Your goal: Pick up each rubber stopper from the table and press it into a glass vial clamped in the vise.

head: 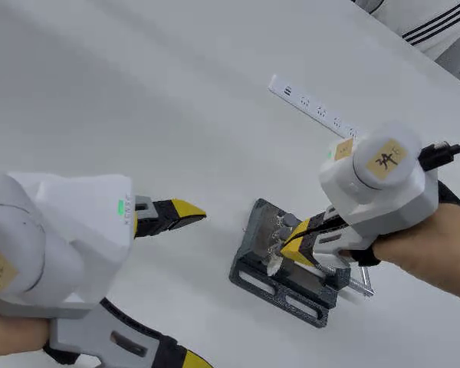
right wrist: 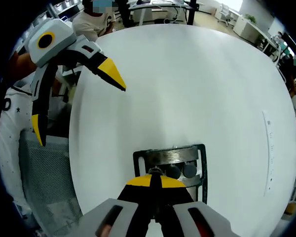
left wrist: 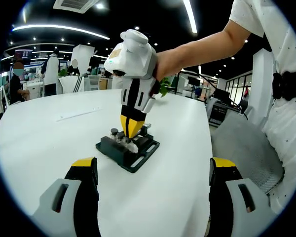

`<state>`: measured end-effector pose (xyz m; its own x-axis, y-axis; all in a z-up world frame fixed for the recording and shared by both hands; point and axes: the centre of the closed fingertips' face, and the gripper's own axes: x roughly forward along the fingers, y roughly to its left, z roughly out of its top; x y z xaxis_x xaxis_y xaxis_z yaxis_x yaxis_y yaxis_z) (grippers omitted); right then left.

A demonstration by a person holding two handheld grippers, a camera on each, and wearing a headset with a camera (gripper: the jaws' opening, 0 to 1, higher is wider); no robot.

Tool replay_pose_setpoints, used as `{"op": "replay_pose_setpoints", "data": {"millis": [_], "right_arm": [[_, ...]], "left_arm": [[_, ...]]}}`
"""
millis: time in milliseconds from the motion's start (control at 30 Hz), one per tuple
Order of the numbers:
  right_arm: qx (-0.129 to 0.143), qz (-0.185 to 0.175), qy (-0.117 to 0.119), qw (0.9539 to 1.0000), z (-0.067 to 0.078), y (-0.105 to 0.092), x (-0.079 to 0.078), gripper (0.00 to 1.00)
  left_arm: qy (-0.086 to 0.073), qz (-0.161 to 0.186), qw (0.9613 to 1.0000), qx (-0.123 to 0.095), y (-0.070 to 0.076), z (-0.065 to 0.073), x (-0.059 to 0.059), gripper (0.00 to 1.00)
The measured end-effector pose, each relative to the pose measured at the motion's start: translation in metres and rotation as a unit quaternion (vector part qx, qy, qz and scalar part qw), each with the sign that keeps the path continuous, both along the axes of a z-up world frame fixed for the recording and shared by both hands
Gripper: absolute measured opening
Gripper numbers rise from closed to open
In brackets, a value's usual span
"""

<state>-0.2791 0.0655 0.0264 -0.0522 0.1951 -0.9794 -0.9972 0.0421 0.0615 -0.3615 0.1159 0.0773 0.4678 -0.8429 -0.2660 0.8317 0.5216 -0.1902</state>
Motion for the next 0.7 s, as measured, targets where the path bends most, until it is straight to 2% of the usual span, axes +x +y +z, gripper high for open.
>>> {"op": "replay_pose_setpoints", "data": {"millis": [700], "right_arm": [[-0.007,0.002,0.007,1.0000,-0.0008,0.0006,0.0016,0.00]], "left_arm": [[-0.001,0.002,1.0000,-0.004,-0.0002,0.0002,0.0019,0.93]]}}
